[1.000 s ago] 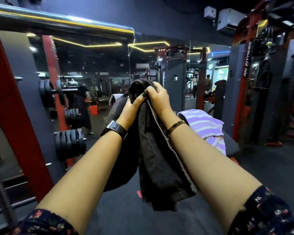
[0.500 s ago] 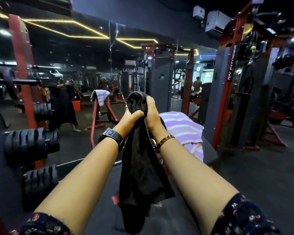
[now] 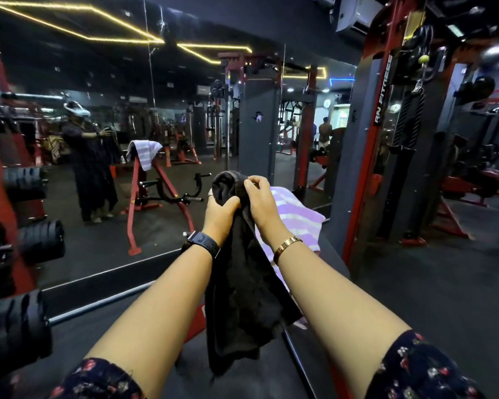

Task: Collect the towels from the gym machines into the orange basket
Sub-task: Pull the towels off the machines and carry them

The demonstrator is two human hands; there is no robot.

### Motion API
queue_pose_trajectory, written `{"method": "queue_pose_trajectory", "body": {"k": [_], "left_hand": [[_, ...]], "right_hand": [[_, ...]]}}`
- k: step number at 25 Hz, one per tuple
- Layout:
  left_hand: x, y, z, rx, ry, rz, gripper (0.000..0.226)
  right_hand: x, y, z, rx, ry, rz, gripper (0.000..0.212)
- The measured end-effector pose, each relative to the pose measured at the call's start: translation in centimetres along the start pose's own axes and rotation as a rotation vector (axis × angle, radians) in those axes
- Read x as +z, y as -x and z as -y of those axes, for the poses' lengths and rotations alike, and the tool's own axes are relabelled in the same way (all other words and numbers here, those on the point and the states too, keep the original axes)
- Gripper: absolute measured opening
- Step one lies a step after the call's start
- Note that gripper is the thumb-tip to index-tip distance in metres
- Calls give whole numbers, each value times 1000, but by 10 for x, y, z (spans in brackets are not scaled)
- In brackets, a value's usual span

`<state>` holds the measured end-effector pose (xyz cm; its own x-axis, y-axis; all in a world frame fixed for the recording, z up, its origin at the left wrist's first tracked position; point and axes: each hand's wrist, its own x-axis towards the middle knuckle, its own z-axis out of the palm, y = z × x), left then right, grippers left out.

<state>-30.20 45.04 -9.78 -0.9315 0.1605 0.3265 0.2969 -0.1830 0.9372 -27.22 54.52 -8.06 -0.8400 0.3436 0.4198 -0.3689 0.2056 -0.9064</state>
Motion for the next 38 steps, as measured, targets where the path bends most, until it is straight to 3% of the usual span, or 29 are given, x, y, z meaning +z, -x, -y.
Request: {"method": "queue_pose_trajectory", "body": {"k": [6, 11, 14, 20, 23, 26, 29, 31, 36, 38], "left_hand": [[40, -94, 65, -49, -114, 11, 80], [54, -174, 110, -103, -182, 42, 58], [62, -217, 139, -123, -250, 72, 71], [79, -263, 168, -157, -349, 77, 71], [85, -276, 172, -152, -397, 32, 71], [87, -283, 175, -123, -437, -16, 60], [83, -286, 178, -158, -362, -62, 45], [78, -287, 178, -221, -229, -60, 44], [58, -286, 174, -228, -66, -128, 43], [53, -285, 170, -233, -19, -136, 29]], "right_hand": [[-31, -75, -65, 20, 86, -39, 23], [-40, -152, -126, 43, 155, -87, 23], [-46, -192, -160, 39, 209, -123, 23], [-62, -251, -219, 40, 481, -127, 31], [-66, -268, -238, 78, 682, -94, 45], [-66, -279, -247, 223, 900, -77, 76], [-66, -279, -244, 391, 927, -110, 101], [-72, -281, -245, 408, 861, -60, 95], [-75, -288, -219, 362, 607, 92, 33], [-65, -283, -202, 291, 519, 140, 28]]}}
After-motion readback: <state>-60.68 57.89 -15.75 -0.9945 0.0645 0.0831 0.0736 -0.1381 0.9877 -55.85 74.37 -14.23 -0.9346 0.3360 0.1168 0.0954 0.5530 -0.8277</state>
